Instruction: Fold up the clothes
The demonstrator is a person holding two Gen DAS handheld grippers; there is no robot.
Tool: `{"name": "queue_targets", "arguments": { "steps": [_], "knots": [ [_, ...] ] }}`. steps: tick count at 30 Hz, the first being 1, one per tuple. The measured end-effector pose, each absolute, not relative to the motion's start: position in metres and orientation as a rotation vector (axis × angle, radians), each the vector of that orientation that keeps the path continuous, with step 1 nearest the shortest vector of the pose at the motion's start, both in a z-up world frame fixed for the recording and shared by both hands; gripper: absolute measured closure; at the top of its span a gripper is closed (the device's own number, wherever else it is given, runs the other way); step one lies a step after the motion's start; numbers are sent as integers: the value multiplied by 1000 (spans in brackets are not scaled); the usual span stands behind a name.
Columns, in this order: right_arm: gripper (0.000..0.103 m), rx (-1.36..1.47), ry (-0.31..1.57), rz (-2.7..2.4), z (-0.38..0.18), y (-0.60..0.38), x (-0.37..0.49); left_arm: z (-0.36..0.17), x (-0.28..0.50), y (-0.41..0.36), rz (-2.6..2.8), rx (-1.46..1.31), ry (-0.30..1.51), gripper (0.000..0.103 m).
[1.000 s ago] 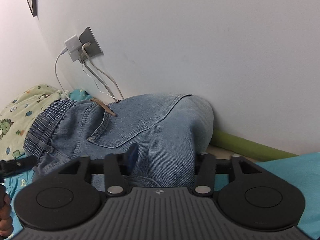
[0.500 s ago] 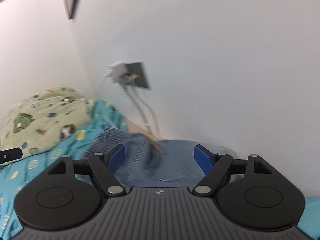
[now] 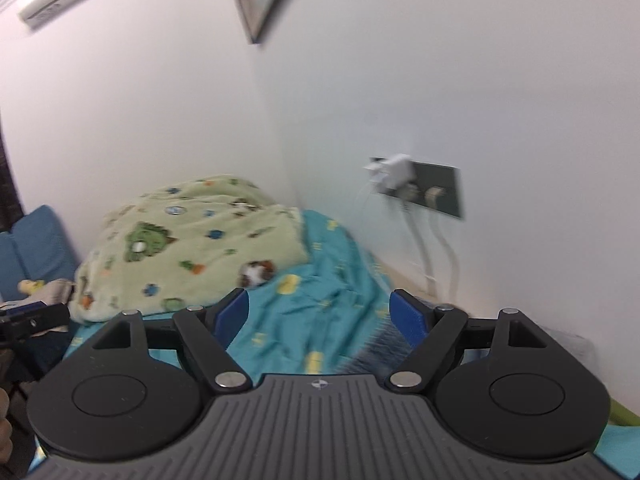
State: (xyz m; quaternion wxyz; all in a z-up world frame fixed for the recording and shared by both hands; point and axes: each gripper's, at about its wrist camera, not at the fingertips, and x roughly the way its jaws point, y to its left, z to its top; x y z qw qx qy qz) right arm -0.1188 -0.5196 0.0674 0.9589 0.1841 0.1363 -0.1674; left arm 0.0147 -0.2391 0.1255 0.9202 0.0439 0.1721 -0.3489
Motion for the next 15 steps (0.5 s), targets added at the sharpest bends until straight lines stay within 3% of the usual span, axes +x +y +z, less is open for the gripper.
{"name": "queue_targets", "arguments": {
  "steps": [15],
  "knots": [
    [22,280,255,-30,103,-391,-28,144,20,-114,-495,59,303,0]
  ]
}}
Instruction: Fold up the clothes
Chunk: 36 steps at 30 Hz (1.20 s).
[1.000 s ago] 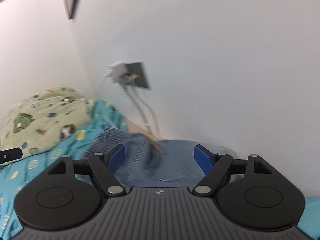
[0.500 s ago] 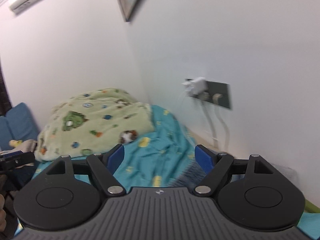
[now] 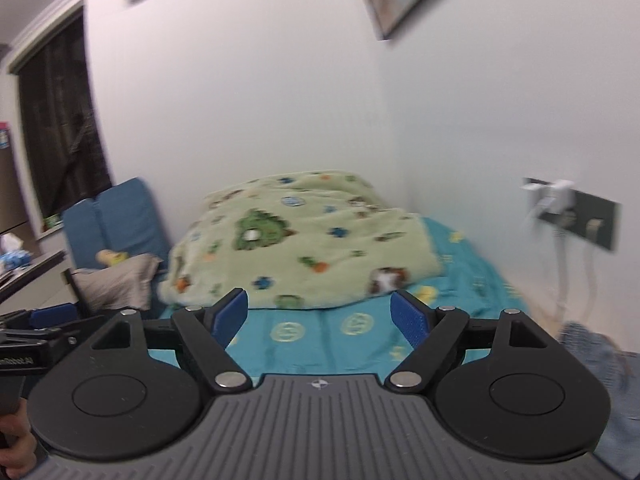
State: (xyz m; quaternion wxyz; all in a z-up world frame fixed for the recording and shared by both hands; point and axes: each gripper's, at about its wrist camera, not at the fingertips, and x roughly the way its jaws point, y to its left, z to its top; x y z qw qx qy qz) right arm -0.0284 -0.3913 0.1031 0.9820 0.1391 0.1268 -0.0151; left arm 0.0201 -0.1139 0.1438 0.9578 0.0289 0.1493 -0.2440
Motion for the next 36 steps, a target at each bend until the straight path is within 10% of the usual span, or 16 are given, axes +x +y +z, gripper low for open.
{"name": "queue_targets", "arguments": {
  "steps": [36],
  "knots": [
    [20,204,309,182,26,-268,73,48,83,-12,-210,-3,393,0]
  ]
}}
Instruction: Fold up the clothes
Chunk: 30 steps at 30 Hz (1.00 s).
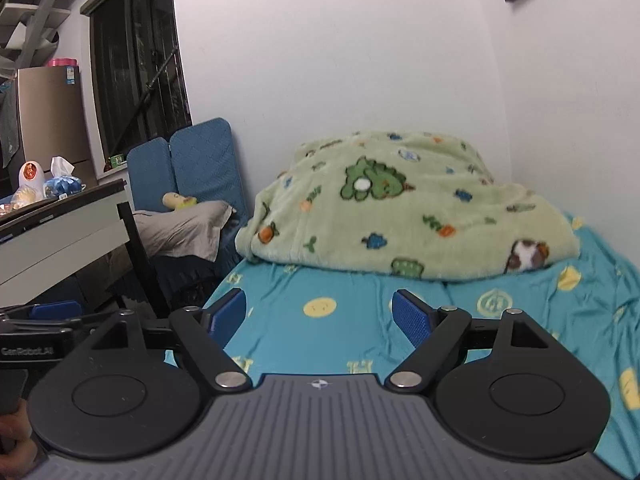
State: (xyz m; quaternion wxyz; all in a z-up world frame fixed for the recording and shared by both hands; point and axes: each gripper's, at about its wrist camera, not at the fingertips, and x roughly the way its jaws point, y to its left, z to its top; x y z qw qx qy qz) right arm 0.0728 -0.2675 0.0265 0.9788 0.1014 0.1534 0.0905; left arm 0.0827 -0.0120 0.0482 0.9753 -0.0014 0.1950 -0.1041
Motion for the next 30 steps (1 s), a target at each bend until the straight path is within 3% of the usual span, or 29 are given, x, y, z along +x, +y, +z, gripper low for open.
{"name": "queue_targets", "arguments": {
  "steps": [9,17,30],
  "knots": [
    [20,188,346,135,1,-272,77,31,81,-20,-215,17,421,0],
    [2,172,317,113,0,-269,78,26,80,-19,-212,23,412,0],
    [1,149,292,106,0,-266,77,24,77,-20,-218,14,394,0]
  ]
}}
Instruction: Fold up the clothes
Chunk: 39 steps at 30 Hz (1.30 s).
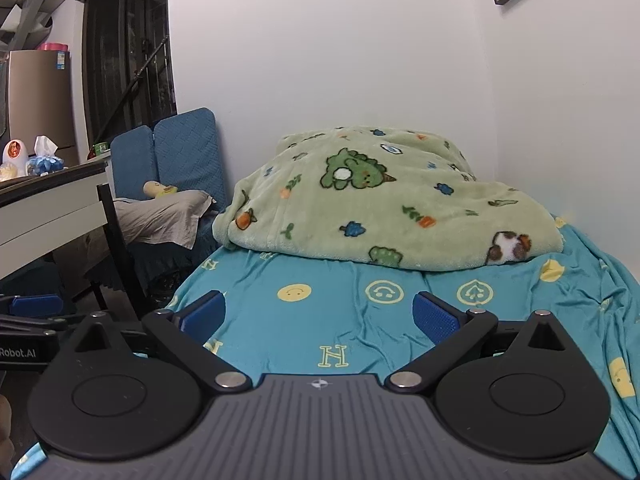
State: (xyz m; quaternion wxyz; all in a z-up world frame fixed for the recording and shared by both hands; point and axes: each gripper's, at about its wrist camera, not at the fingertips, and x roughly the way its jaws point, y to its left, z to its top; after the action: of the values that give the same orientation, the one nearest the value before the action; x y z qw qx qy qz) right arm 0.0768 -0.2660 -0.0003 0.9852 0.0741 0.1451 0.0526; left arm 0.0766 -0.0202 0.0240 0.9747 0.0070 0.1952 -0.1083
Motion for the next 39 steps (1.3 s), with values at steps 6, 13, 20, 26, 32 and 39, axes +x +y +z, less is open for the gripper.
{"name": "queue_targets", "arguments": {
  "steps": [6,13,20,26,32,39],
  "knots": [
    [1,148,301,108,-2,-265,78,24,78,-18,-210,7,391,0],
    [1,147,310,110,-3,-264,79,23,78,-18,-209,9,398,0],
    [1,149,311,109,-3,-262,78,23,77,-19,-204,10,401,0],
    [1,151,314,109,-3,-262,78,22,77,-19,-205,5,403,0],
    [1,155,319,109,-4,-261,79,22,77,-19,-203,3,404,0],
    [1,155,322,109,-4,-261,79,22,78,-18,-202,4,405,0]
  ]
}}
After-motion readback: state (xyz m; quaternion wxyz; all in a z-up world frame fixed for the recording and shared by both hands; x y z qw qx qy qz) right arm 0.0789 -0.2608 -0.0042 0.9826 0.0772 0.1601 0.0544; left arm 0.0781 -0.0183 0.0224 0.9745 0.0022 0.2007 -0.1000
